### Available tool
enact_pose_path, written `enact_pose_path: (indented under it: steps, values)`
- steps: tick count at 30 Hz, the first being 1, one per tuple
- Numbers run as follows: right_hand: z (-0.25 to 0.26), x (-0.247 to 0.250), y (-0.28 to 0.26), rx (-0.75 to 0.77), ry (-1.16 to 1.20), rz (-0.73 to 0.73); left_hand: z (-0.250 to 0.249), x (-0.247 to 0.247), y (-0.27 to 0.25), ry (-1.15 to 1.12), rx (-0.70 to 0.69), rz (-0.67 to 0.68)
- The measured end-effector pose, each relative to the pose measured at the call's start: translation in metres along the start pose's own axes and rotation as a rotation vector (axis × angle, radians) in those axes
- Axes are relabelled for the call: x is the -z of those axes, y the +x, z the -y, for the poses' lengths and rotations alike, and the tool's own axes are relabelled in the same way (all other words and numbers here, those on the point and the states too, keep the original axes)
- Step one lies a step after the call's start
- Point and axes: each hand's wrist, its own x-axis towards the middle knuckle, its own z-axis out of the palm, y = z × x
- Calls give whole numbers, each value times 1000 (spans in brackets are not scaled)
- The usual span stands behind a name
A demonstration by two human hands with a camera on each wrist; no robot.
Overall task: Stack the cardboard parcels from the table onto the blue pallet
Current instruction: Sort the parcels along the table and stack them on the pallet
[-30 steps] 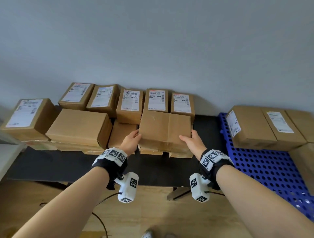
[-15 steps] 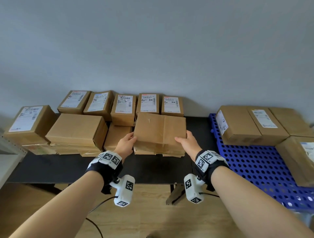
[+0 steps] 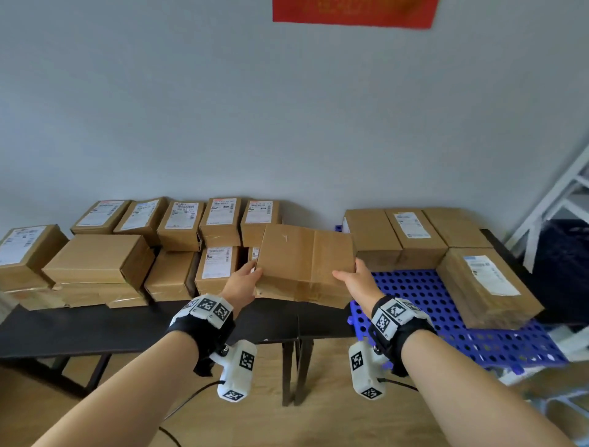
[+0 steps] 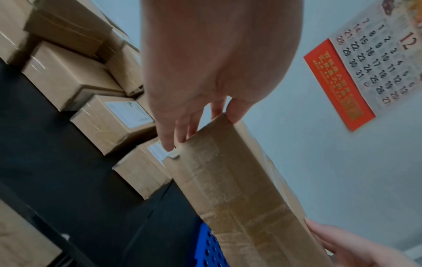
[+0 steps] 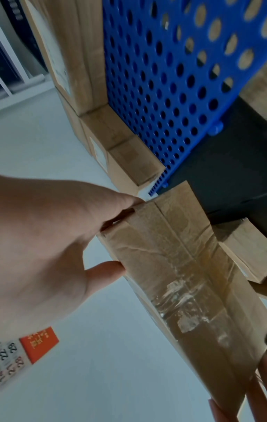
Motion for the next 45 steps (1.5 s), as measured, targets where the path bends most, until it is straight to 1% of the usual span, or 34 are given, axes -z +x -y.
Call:
enact_pose_path:
  steps: [2,7,11,16,21,25,31,35,39,45]
  values:
    - [-6,28,-10,4,11,-10,0,-25,-9,19,11,12]
    - [-17,87,-25,15,45,-39,-7,-82,-31,-18,53,63]
    - [-27,120,-25,-4,77,-78,-13,-115,-30,1,50,100]
    - [-32,148,-9,-15,92,-127,-22,-149,-9,19,79,113]
    - [-32,171,21,-39,112,-205,-39,-182,26,-25,80,171]
    - [-26,190,50,-61,144,-265,-59,-207,55,-40,82,255]
    - [-24,207,84,-91,156,-296,-73,-239,91,-118,77,309]
    - [-30,220,98,-110,177,-304,-76,-261,97,-114,83,339]
    - [-31,239,106,-116,202,-269,-76,-284,96,-127,80,322]
    - [-31,270,113,-77,188,-205,-75,-316,84,-164,36,170]
